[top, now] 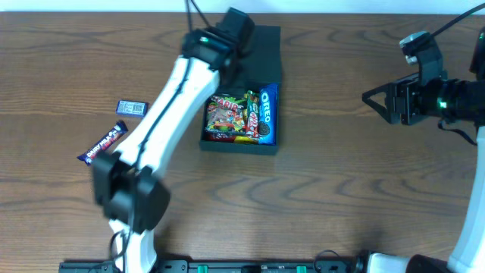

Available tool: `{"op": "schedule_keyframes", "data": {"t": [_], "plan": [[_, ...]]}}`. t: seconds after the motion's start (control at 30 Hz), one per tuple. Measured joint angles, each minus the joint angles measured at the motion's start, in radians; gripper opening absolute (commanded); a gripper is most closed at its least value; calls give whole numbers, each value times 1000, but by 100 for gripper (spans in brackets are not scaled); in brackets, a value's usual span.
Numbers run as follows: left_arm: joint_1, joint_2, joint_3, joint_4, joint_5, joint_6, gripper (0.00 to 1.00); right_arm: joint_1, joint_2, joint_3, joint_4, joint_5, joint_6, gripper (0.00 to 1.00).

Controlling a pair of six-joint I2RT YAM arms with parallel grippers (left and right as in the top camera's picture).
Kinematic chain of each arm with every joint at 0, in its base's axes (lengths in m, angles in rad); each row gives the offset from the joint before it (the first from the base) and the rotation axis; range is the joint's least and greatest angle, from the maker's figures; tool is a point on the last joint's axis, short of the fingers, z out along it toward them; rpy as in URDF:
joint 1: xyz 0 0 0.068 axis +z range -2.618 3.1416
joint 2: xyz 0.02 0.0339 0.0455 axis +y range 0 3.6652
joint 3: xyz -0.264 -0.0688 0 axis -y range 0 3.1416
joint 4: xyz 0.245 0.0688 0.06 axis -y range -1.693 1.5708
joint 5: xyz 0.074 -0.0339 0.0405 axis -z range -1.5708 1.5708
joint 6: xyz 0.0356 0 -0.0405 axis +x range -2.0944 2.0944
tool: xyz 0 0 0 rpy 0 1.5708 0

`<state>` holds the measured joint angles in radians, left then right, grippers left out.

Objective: Pack container
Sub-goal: 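Release the KitKat bar and retract the left gripper left, then grasp the purple Cadbury Dairy Milk bar with the left gripper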

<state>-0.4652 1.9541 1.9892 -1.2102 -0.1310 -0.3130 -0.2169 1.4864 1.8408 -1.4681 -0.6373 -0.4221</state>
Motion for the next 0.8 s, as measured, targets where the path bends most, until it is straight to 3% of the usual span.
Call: {"op": "schedule_keyframes", "data": {"t": [0.13, 0.33, 0.57, 0.8], "plan": [[106, -117, 21, -161, -158, -3, 53, 0, 0, 0, 9, 1, -6, 62], [393, -149, 11, -258, -154, 15, 51, 0, 0, 0, 18, 0, -10, 63], [554, -280, -314, -64, -85, 163, 63, 0, 2, 0, 22, 1, -29, 66], [729, -330, -671, 212, 56, 448, 84, 0, 2, 0, 21, 0, -32, 68]]}}
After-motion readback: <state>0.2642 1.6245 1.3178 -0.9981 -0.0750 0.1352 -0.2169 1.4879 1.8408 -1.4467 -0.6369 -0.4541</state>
